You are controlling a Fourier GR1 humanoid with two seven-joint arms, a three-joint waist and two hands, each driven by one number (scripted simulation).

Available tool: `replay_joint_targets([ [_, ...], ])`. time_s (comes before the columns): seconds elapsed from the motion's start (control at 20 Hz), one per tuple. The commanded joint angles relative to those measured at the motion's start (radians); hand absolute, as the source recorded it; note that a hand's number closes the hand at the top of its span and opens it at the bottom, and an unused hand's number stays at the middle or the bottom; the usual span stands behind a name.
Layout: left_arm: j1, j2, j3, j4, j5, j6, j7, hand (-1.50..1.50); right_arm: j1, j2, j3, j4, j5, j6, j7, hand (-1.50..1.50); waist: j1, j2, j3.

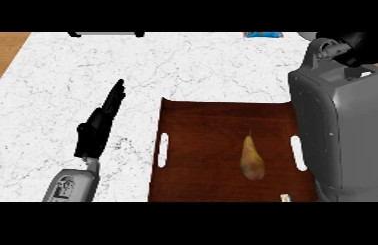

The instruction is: Pick the bell pepper from the tray and place it in the tiered shelf

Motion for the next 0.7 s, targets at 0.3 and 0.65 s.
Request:
replay_joint_targets([
  [0.3, -0.037, 0.011, 0.029, 0.015, 0.015, -0.022, 0.009, 0.00, -0.146, -0.123, -0.178, 0.042, 0.038, 0.131, 0.025, 1.50, 0.002, 0.004, 0.000],
  [0.65, -0.017, 0.017, 0.040, -0.033, 0.033, -0.042, 0.061, 0.00, -0.132, -0.212, -0.217, 0.070, 0.038, 0.125, -0.058, 1.50, 0.005, 0.003, 0.001],
])
